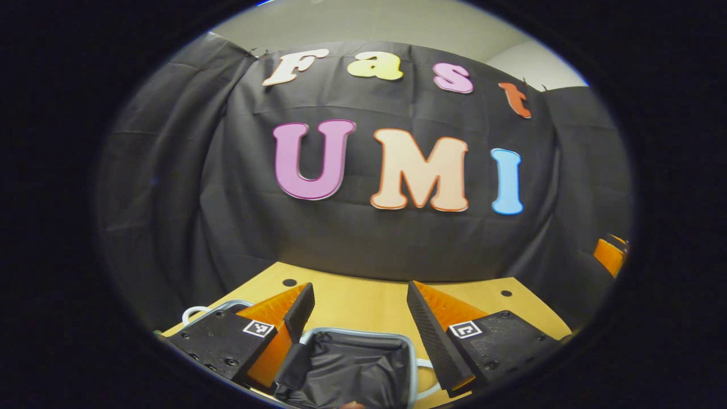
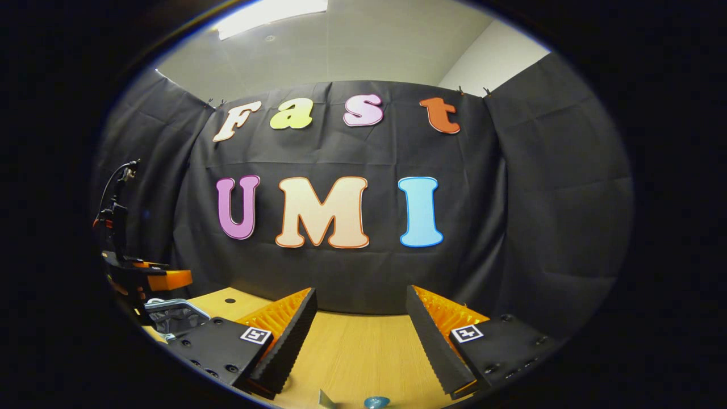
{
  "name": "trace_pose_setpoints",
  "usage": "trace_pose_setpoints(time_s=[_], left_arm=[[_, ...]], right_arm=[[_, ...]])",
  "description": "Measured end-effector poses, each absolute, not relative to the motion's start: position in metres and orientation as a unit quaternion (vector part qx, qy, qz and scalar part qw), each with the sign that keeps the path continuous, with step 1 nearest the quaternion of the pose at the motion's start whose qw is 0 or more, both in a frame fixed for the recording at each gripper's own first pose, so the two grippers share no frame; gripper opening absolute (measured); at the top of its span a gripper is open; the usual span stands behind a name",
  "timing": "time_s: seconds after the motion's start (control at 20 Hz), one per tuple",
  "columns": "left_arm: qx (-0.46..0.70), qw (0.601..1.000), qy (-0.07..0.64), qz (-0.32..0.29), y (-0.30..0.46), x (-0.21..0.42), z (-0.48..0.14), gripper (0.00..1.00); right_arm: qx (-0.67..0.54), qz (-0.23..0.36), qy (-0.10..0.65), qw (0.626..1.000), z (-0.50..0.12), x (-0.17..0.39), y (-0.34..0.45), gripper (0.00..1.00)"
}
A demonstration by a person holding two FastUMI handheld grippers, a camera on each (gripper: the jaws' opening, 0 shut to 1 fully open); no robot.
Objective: First open the suitcase, pack the skin care products into it, and then close the suitcase.
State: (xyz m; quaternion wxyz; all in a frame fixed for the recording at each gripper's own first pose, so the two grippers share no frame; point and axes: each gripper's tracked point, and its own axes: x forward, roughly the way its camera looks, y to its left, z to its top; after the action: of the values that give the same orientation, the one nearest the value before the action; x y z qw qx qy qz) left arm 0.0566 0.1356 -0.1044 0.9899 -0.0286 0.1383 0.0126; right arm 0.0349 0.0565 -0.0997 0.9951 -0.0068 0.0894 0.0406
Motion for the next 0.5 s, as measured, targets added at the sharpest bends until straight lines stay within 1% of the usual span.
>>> trace_pose_setpoints(time_s=[0.1, 0.15, 0.25, 0.5], left_arm=[[-0.029, 0.989, 0.143, -0.007, 0.103, 0.052, -0.110, 0.95], [-0.032, 0.989, 0.146, -0.016, 0.087, 0.051, -0.113, 0.94], [-0.040, 0.987, 0.154, -0.034, 0.055, 0.044, -0.122, 0.96], [-0.046, 0.977, 0.191, -0.079, -0.020, 0.024, -0.163, 0.96]], right_arm=[[0.001, 0.042, 0.090, 0.995, -0.100, 0.031, 0.047, 0.98], [0.002, 0.043, 0.088, 0.995, -0.101, 0.030, 0.044, 0.98], [0.002, 0.049, 0.084, 0.995, -0.101, 0.027, 0.038, 0.98], [-0.005, 0.057, 0.087, 0.995, -0.109, 0.018, 0.013, 0.98]])
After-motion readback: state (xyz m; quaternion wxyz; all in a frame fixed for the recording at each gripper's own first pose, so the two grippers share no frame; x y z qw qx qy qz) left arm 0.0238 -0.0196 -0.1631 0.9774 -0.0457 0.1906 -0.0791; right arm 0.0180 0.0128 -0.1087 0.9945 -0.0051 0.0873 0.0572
